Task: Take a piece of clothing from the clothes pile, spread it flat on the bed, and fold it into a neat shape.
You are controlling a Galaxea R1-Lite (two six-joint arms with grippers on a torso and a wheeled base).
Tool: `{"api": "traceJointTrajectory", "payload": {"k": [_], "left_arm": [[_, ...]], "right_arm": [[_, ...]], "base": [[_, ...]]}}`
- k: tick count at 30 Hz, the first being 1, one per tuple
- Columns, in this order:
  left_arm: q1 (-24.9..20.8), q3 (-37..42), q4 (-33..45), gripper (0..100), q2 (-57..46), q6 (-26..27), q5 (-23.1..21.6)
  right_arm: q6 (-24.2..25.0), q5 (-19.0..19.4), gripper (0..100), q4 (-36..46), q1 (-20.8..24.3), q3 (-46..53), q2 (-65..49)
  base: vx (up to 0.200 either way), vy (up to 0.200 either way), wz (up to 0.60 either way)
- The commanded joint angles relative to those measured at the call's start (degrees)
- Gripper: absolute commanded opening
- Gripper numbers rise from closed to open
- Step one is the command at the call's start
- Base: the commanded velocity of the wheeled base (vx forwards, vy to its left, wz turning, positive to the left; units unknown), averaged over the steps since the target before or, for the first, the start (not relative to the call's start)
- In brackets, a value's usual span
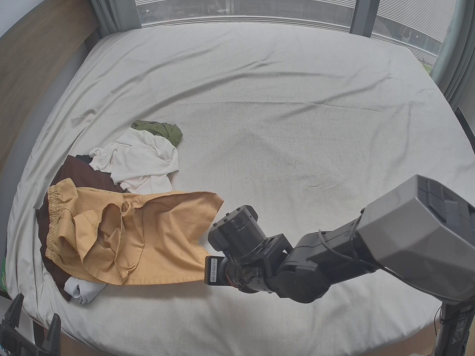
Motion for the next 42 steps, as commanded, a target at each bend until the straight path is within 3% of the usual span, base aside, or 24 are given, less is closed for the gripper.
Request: {"api": "traceJointTrajectory", "payload": {"k": [1,25,34,42], "left_arm": [[0.0,1.0,0.0,100,-0.9,0.0,0.0],[0.0,1.0,0.0,100,-0.9,0.0,-0.1],[0.0,1.0,0.1,100,-0.9,0.2,-0.1],[0.0,1.0,0.1,100,-0.9,0.2,-0.1]], "right_arm": [[-1.3,0.0,0,-1.9,-0.7,5.1,-4.1],[-2.7,-0.3,0,-8.0,-4.4,22.8,-13.5],[-5.4,-0.1,0,-20.5,-10.0,35.0,-14.1],[-7.0,1.0,0,-22.1,-14.6,38.7,-18.0]], "base": [[0.0,0.0,0.0],[0.0,0.0,0.0],[0.0,0.0,0.0],[0.0,0.0,0.0]]}}
